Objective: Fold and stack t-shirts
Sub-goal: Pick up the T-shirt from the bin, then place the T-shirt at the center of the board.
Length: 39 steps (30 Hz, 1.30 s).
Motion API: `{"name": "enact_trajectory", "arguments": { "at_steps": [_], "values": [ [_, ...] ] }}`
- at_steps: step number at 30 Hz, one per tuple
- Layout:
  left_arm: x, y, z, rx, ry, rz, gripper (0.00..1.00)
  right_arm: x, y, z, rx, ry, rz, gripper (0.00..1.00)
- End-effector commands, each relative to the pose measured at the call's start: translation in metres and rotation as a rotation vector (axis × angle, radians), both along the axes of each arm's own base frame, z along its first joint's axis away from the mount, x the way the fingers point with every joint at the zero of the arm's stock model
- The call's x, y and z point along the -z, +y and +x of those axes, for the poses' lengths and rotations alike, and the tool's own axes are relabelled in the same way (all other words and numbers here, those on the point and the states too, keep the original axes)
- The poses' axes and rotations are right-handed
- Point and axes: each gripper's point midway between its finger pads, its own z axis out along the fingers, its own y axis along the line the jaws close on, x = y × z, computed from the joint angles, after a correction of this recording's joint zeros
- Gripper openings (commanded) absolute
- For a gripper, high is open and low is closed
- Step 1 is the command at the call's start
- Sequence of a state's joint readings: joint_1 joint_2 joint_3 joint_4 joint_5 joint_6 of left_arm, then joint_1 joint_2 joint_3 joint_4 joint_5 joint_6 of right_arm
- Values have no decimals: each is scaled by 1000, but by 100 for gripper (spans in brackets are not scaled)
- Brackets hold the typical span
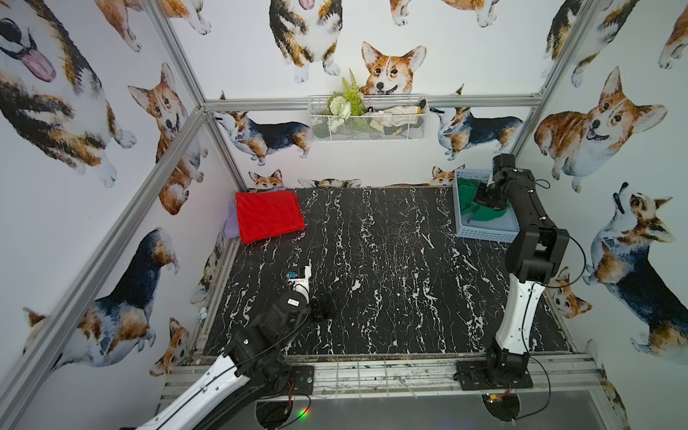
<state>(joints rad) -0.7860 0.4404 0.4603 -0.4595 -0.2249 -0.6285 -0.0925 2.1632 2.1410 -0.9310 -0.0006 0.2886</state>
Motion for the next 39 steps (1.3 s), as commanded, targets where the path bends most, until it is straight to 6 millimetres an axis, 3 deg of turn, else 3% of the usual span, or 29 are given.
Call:
{"name": "enact_trajectory", "arguments": {
  "at_steps": [1, 3, 5, 6, 8, 11, 15, 17, 20, 25, 26, 28, 29, 32, 39],
  "values": [
    [-3, -6, 1, 17, -7, -31, 100, -76, 25, 4, -79, -203, -38, 0],
    [-2, -7, 0, 21, -5, -37, 100, -106, 45, -2, -127, -274, -51, 0],
    [-1, -8, 0, 21, -5, -42, 100, -150, 71, -15, -196, -376, -67, 0],
    [0, -8, 0, 20, -7, -45, 100, -181, 93, -28, -250, -452, -82, 0],
    [3, -8, 0, 20, -5, -52, 100, -223, 124, -51, -335, -555, -98, 0],
    [7, -9, 1, 19, -8, -62, 100, -292, 184, -109, -526, -750, -81, 0],
    [10, -13, 3, 23, -11, -76, 100, -342, 232, -180, -710, -931, -36, 0],
    [11, -15, 4, 25, -8, -76, 100, -352, 238, -201, -727, -967, -34, 0],
    [11, -18, 5, 32, -4, -77, 100, -339, 238, -204, -727, -920, -22, 0],
    [7, -23, 9, 39, -2, -79, 100, -278, 233, -185, -659, -779, -53, 1],
    [6, -25, 10, 42, 0, -80, 100, -258, 227, -178, -615, -724, -78, 30],
    [2, -28, 11, 47, -1, -87, 100, -227, 219, -169, -556, -648, -112, 54],
    [1, -30, 12, 52, 0, -85, 100, -212, 216, -166, -534, -611, -125, 98],
    [-1, -34, 15, 60, 9, -66, 100, -166, 207, -164, -459, -487, -134, 100],
    [0, -58, 31, 90, 91, -3, 100, -101, 195, -192, -351, -376, -42, 100]
  ]
}}
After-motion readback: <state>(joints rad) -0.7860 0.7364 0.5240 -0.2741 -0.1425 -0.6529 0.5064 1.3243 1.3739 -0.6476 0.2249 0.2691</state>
